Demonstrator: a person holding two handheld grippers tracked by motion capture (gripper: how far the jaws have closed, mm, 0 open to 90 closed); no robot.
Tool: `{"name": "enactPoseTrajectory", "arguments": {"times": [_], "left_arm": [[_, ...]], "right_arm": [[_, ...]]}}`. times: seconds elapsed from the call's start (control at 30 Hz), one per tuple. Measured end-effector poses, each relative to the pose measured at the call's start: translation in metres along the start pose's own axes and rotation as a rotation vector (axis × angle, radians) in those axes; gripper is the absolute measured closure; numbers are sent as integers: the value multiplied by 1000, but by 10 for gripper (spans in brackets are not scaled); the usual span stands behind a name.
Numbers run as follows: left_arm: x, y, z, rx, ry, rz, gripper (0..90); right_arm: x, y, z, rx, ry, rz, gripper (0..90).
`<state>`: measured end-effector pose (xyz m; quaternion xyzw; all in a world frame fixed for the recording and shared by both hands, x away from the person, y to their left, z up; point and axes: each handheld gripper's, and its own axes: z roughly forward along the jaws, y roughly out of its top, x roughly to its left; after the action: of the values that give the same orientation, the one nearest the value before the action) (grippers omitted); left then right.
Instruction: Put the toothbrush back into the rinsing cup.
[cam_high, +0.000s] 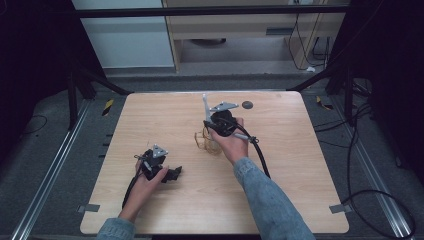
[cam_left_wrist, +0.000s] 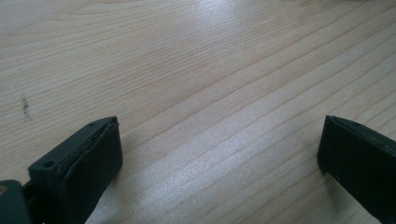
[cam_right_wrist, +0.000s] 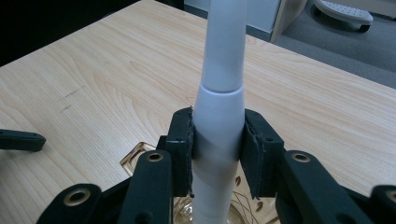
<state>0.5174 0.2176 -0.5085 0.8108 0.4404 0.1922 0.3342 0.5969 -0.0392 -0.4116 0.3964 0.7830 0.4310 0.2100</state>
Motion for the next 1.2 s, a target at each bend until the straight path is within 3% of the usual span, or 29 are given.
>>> {"name": "enactPoseTrajectory", "arguments": {"times": [1.2], "left_arm": [[0,0,0,0,0,0,0]], "right_arm": [[-1,5,-1,-2,3,-1,631]]}}
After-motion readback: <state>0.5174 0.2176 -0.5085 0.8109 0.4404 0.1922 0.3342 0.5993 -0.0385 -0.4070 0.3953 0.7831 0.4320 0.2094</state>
